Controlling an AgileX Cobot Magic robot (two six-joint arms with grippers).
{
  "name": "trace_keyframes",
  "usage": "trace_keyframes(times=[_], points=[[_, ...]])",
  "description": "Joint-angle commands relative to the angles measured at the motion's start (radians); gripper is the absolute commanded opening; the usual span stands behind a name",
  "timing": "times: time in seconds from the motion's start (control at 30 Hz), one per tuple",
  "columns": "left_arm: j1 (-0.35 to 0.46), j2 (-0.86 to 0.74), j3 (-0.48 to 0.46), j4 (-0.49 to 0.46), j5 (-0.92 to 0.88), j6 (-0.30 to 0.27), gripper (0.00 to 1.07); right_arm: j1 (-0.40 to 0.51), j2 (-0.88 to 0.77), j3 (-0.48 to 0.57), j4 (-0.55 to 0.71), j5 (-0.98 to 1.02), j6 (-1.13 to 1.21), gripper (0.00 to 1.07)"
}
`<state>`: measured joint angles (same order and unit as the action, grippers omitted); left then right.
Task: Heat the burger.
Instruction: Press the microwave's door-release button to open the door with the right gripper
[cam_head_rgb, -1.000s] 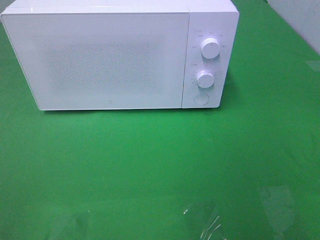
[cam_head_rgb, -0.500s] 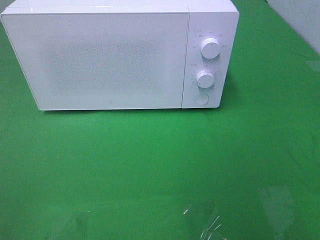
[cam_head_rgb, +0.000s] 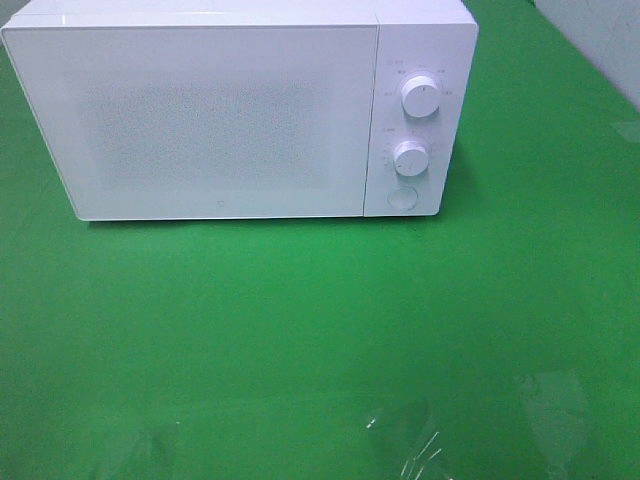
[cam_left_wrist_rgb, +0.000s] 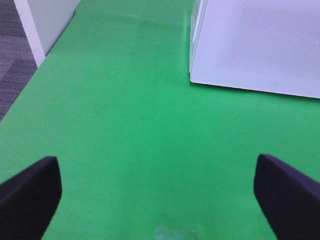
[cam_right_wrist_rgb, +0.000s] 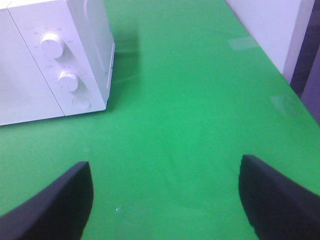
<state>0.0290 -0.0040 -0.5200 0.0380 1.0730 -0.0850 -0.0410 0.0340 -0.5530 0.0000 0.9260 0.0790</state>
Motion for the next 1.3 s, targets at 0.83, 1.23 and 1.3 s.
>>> trace_keyframes(times=[0.83, 1.23, 1.3], points=[[0.001, -0.005, 0.002, -0.005, -0.004, -0.002, 0.97, -0.001, 0.450, -0.013, -0.018, -0.475, -0.035, 0.76], [0.001, -0.005, 0.002, -0.005, -0.004, -0.002, 0.97, -0.001, 0.614, 0.108, -0.031, -0.853, -0.035, 0.76], [0.001, -0.005, 0.002, -0.005, -0.004, -0.002, 0.97, -0.001, 0.634, 0.147, -0.030, -0.926, -0.035, 0.76]])
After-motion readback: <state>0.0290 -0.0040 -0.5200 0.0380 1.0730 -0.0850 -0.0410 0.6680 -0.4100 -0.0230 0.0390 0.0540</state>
